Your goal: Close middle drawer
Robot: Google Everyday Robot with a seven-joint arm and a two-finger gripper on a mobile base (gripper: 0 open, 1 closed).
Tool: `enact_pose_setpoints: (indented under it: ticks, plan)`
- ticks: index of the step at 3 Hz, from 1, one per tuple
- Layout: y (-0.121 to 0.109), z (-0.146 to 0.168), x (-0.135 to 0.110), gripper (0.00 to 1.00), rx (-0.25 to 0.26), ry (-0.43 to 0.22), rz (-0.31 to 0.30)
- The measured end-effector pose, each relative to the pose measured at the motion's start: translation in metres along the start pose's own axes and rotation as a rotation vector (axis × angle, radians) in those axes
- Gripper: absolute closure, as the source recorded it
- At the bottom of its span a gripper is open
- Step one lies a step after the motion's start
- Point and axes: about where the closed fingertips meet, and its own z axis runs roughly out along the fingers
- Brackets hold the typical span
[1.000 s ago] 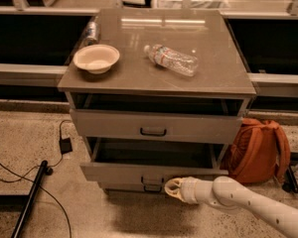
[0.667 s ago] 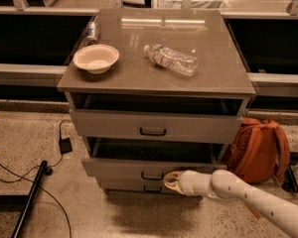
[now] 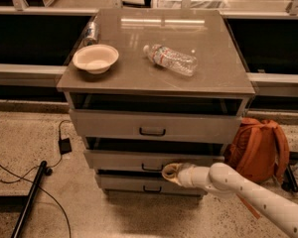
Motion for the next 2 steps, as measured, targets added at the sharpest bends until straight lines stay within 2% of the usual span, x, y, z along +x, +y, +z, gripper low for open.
enact_pose_setpoints:
  ticks: [1,2]
  plan:
    - [-0.0021,0.0005,0.0001,1.00,0.002,-0.005,0.001]
    - [-0.0059,-0.0033,-0.0039,1.00,-0.019,-0.037,-0.028]
